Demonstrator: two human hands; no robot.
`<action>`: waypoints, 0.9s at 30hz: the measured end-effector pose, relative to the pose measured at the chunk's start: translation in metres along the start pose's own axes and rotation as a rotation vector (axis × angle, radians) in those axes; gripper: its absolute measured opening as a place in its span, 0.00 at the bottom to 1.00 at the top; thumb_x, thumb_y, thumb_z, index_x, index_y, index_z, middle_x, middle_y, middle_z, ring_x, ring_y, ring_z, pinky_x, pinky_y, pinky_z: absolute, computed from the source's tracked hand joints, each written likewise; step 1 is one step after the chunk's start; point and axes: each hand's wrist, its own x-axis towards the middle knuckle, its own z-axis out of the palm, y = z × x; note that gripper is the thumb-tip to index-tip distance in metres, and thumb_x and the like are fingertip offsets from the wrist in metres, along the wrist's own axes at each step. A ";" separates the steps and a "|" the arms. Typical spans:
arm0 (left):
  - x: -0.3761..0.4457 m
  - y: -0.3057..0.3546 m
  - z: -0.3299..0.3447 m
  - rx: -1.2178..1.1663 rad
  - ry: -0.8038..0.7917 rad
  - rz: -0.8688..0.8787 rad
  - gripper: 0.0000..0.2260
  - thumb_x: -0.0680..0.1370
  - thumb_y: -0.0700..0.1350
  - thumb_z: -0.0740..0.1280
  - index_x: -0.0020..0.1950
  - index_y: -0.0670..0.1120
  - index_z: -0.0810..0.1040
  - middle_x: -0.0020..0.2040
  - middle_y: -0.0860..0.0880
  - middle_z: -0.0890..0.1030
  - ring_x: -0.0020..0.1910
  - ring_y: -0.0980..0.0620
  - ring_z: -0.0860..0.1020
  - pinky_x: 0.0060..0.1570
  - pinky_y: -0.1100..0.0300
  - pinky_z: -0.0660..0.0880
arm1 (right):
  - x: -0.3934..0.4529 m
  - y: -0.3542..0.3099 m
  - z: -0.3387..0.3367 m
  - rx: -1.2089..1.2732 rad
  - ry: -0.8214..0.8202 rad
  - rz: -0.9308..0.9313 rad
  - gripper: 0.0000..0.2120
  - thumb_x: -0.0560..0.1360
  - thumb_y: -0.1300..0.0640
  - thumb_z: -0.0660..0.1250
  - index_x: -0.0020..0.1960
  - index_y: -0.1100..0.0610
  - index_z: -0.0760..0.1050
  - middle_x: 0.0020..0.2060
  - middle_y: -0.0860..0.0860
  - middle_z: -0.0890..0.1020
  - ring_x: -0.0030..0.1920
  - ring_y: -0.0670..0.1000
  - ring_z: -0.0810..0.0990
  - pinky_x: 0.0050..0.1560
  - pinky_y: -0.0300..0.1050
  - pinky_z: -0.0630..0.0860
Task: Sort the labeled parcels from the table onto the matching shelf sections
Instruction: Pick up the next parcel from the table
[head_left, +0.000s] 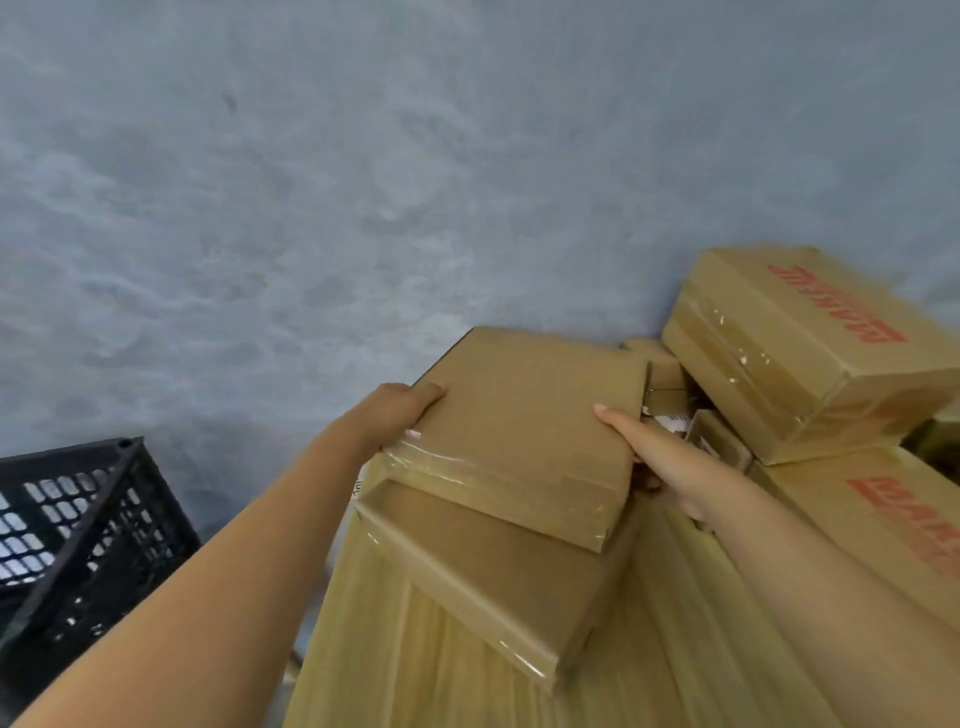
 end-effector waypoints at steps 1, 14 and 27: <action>-0.002 -0.002 -0.001 -0.019 -0.004 0.011 0.20 0.76 0.65 0.64 0.50 0.49 0.80 0.44 0.51 0.84 0.42 0.51 0.82 0.38 0.59 0.75 | -0.002 -0.002 0.003 0.026 0.012 -0.007 0.32 0.69 0.31 0.69 0.68 0.44 0.71 0.57 0.47 0.82 0.59 0.53 0.79 0.65 0.57 0.74; -0.072 -0.021 -0.001 -0.274 0.098 0.145 0.21 0.77 0.61 0.67 0.64 0.50 0.75 0.54 0.52 0.82 0.50 0.53 0.82 0.44 0.59 0.76 | -0.050 -0.026 0.012 0.311 0.053 -0.247 0.39 0.69 0.42 0.76 0.75 0.42 0.62 0.58 0.45 0.82 0.54 0.51 0.83 0.55 0.52 0.80; -0.178 0.125 0.041 -0.411 -0.034 0.355 0.32 0.76 0.61 0.68 0.75 0.53 0.59 0.64 0.55 0.75 0.57 0.54 0.78 0.54 0.52 0.79 | -0.126 -0.073 0.027 -0.402 0.502 -0.883 0.51 0.68 0.38 0.74 0.81 0.49 0.50 0.74 0.52 0.62 0.74 0.55 0.62 0.71 0.51 0.65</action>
